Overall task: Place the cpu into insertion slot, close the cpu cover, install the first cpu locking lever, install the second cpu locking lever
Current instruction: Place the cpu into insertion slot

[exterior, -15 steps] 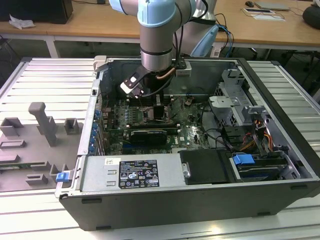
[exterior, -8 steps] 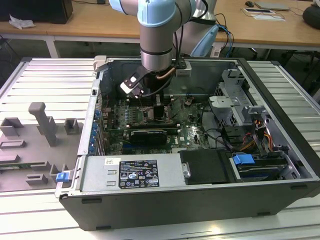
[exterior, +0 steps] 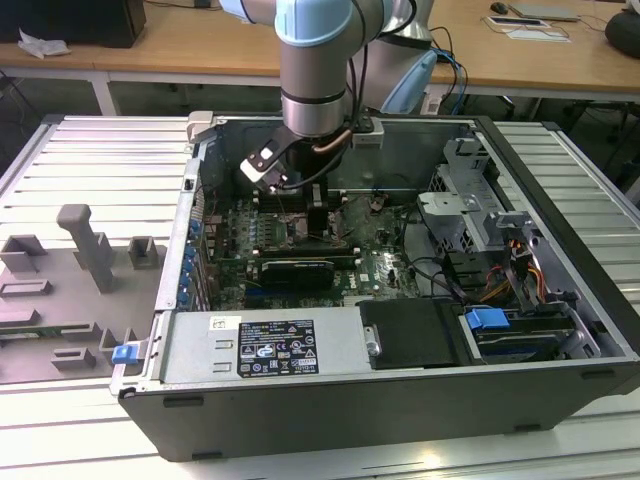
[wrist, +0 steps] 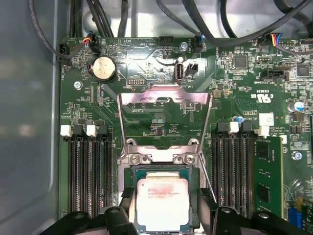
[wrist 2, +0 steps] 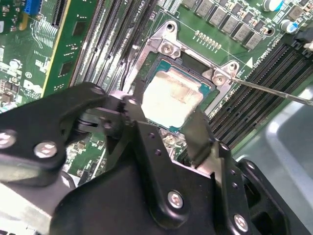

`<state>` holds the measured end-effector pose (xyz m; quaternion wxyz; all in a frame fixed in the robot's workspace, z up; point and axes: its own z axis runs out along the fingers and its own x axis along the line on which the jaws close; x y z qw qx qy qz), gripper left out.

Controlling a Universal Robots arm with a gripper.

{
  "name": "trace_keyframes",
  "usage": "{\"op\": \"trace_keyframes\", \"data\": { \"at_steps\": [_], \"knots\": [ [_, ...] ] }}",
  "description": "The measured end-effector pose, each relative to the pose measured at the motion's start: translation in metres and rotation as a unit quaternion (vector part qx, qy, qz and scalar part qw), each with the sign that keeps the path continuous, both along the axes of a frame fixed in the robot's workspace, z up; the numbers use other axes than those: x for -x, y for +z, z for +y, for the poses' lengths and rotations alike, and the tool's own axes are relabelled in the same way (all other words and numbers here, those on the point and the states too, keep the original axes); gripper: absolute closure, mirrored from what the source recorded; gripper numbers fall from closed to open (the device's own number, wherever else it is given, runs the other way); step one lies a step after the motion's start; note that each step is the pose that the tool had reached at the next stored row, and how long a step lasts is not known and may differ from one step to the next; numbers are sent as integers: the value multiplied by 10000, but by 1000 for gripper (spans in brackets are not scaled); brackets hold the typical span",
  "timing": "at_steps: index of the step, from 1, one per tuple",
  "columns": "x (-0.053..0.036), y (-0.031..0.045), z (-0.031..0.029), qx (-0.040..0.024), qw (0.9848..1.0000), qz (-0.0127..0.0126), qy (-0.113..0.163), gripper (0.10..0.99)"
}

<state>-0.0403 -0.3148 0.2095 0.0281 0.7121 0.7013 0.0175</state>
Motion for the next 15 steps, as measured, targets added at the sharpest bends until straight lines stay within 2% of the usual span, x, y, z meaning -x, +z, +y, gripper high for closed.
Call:
{"op": "trace_keyframes", "data": {
  "at_steps": [3,4,7,8,10,15],
  "knots": [
    [0,22,0,0,10000,5,0,675],
    [0,28,0,0,10000,7,0,675],
    [0,40,0,0,10000,9,0,855],
    [-1,44,1,-1,10000,9,0,855],
    [0,49,0,0,10000,10,0,973],
    [0,63,0,1,10000,10,0,980]
  ]
}}
